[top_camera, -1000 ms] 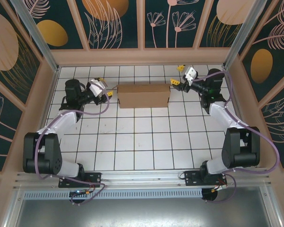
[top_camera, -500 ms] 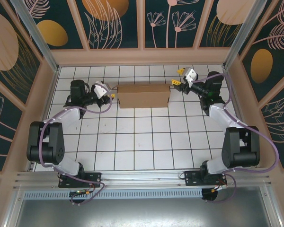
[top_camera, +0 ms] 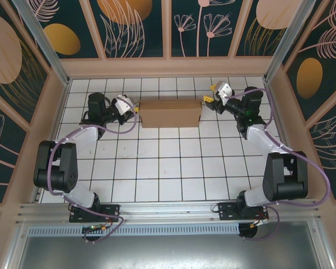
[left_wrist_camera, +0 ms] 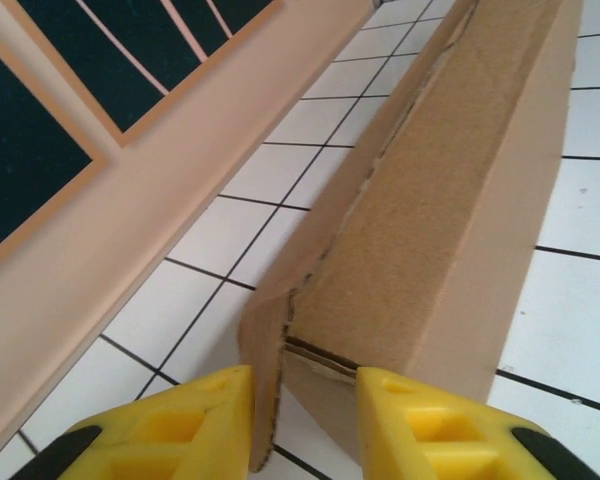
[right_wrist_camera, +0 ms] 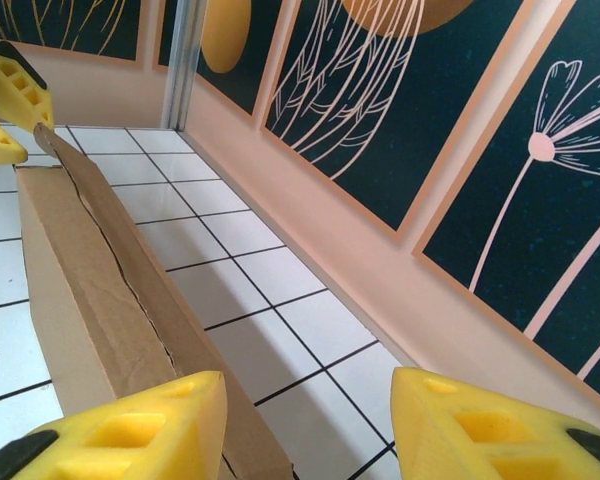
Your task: Fold the paper box
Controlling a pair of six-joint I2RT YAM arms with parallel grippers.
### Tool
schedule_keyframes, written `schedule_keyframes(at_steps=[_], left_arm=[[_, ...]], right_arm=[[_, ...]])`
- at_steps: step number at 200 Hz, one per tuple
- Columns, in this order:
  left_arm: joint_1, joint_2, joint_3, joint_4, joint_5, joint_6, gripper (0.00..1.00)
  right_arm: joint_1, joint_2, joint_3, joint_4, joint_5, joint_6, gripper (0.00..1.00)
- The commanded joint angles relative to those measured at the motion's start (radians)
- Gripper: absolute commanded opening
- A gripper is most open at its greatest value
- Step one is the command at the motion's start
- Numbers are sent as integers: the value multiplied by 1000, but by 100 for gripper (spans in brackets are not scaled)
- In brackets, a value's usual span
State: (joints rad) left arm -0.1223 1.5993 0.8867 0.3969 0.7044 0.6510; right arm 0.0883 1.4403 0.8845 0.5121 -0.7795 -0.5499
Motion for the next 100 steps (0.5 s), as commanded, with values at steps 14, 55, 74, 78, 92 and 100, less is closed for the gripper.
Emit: schedule_keyframes(at_steps=[14, 55, 74, 78, 92, 100], left_arm=[[-2, 4, 36, 20, -39, -7, 29], [-2, 10, 47, 12, -33, -20, 14], [-2, 11, 50, 4, -33, -19, 6], [-1, 13, 52, 3, -33, -19, 4], [-1, 14, 53, 0, -31, -19, 1], [-2, 13, 53, 0, -30, -21, 0]], right_arm=[[21, -38, -36, 11, 43, 43, 46], [32, -52, -38, -43, 80, 3, 44], [33, -60, -35, -68, 91, -23, 44], [33, -63, -35, -70, 91, -28, 44], [32, -64, -27, -102, 89, -75, 44], [32, -61, -14, -146, 81, -119, 45]])
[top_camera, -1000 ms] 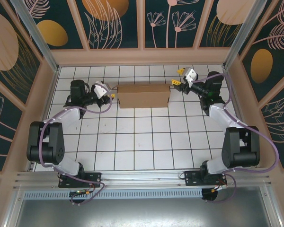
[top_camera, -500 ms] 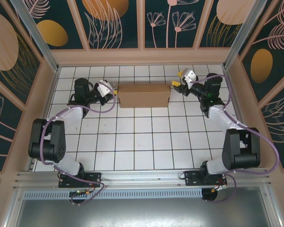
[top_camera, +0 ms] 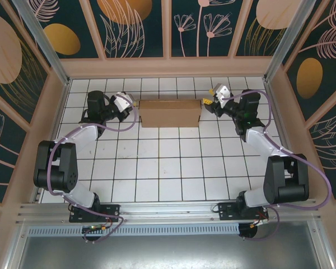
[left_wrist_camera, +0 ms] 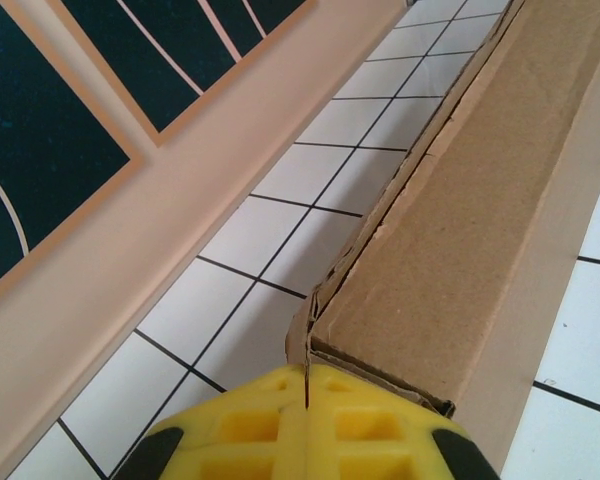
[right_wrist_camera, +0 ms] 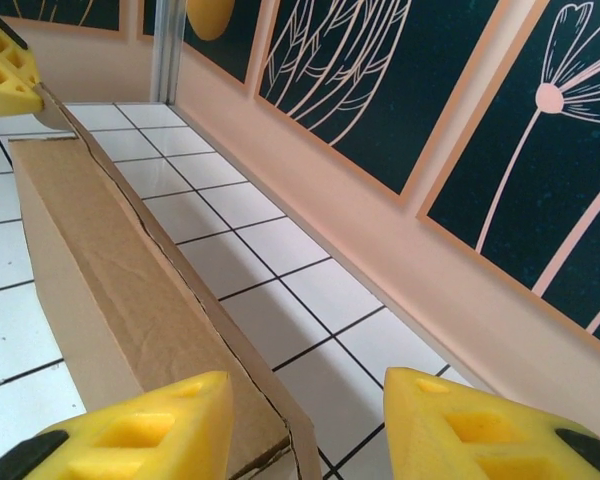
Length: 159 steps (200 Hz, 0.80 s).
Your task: Fold the paper box
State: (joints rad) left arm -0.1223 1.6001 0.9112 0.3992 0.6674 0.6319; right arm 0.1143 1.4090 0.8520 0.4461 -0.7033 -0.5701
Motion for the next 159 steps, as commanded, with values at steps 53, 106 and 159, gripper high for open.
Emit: schedule_keyframes(at_steps=[53, 106, 159], left_arm=[[-4, 11, 30, -8, 9, 6, 0], [-4, 19, 40, -30, 13, 17, 0], [-4, 28, 55, -64, 9, 30, 0]], right_arm=[[6, 23, 56, -218, -37, -252, 49], [14, 89, 98, -188, 69, -231, 47], [46, 154, 150, -228, 90, -260, 42]])
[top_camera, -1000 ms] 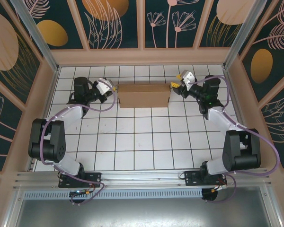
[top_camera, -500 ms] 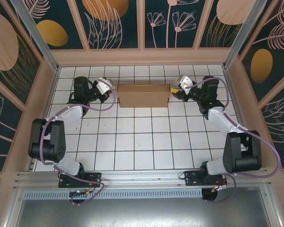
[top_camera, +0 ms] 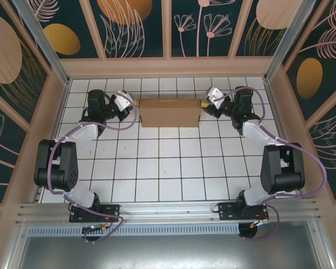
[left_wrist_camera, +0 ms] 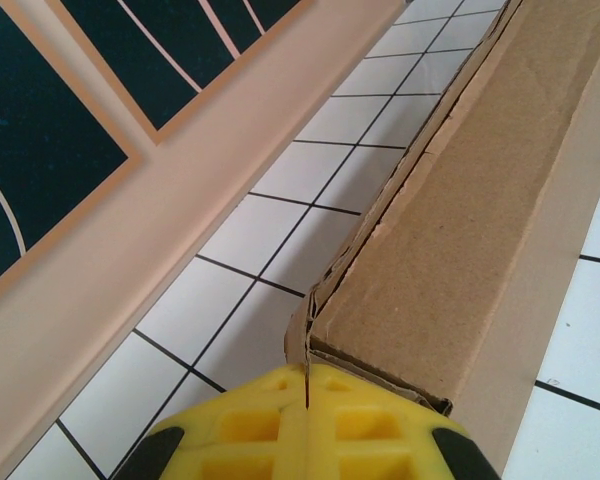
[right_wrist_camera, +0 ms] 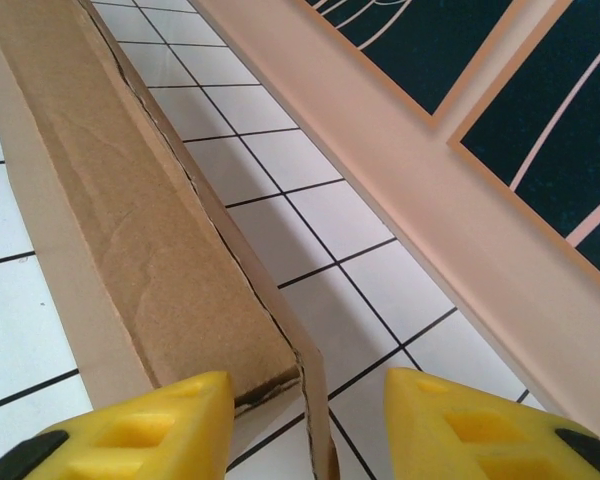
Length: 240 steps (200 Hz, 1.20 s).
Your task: Fold the paper box
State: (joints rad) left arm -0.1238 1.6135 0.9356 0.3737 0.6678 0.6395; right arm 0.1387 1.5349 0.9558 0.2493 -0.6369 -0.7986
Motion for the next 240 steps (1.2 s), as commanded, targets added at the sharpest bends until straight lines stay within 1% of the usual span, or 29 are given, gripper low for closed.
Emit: schedule_keyframes(at_steps=[1, 19, 44, 102, 136, 191, 218, 240], left_arm=[[-2, 14, 31, -39, 9, 22, 0], [-2, 16, 31, -49, 9, 26, 0], [-2, 14, 31, -64, 2, 35, 0], [-1, 12, 31, -80, -22, 54, 0], [0, 16, 71, -106, -27, 66, 0], [0, 13, 76, -119, -28, 62, 0], [0, 17, 85, -131, -28, 66, 0], [0, 19, 86, -128, -18, 55, 0]], right_arm=[[21, 30, 47, -33, 24, -33, 42], [24, 50, 66, -59, 33, -44, 35], [25, 59, 67, -47, 40, -30, 24], [16, 39, 30, -20, 78, -36, 25], [12, 38, 26, -19, 80, -34, 24], [3, 33, 21, -6, 67, -18, 22], [2, 39, 24, -3, 56, -9, 18], [9, 47, 38, -15, 44, -5, 6]])
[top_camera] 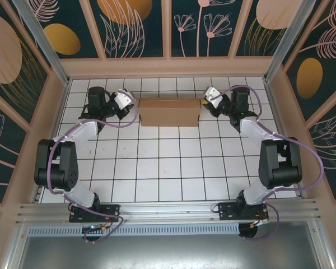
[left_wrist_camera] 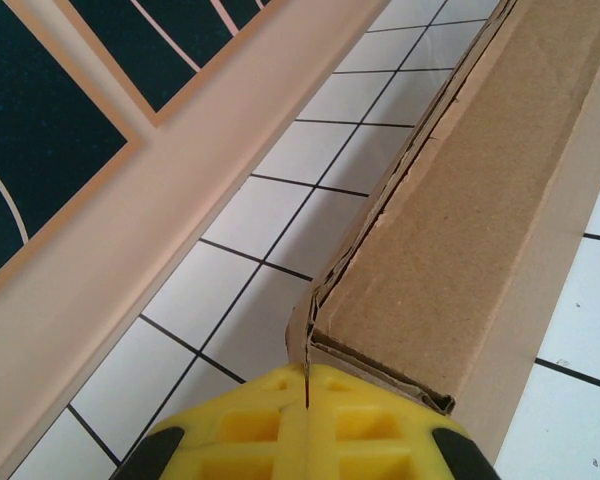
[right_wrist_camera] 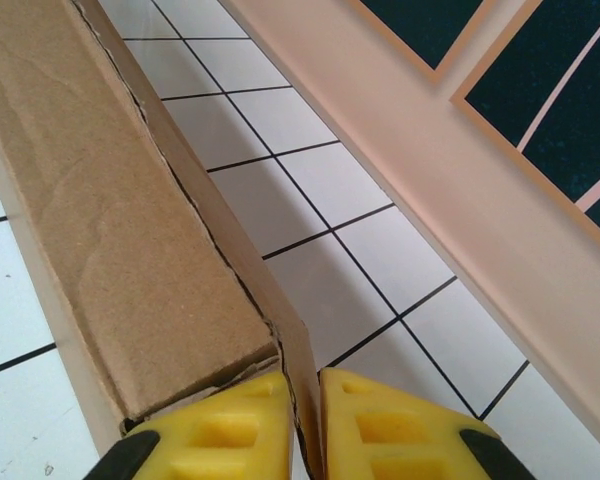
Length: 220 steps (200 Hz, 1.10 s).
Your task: Fold the paper box
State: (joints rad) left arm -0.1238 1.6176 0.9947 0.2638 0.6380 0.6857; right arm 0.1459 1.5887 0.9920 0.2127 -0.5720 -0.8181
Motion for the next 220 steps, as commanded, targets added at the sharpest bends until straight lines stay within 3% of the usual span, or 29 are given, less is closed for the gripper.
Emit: schedule_keyframes(at_steps=[1, 18, 43, 74, 146, 170, 190, 220], left_arm=[[0, 14, 27, -17, 12, 7, 0], [-1, 16, 26, 13, 27, -55, 0], [-24, -8, -15, 158, 12, -285, 0], [-90, -30, -14, 122, -35, -365, 0], [-98, -75, 5, 100, -95, -737, 0], [-102, -62, 66, -4, -122, -885, 0], [-111, -42, 134, -137, -156, -930, 0], [-123, -73, 130, -175, -194, -987, 0]], right_arm=[[1, -6, 3, 20, -21, 14, 5], [15, -4, 12, 13, -35, 29, 0], [46, 3, 23, 9, -29, 74, 0], [110, 0, 42, 10, 86, 164, 0], [188, -31, 82, -68, 236, 445, 0], [220, -20, 132, -150, 269, 516, 0], [240, -18, 151, -184, 283, 574, 0], [252, -4, 219, -269, 379, 752, 0]])
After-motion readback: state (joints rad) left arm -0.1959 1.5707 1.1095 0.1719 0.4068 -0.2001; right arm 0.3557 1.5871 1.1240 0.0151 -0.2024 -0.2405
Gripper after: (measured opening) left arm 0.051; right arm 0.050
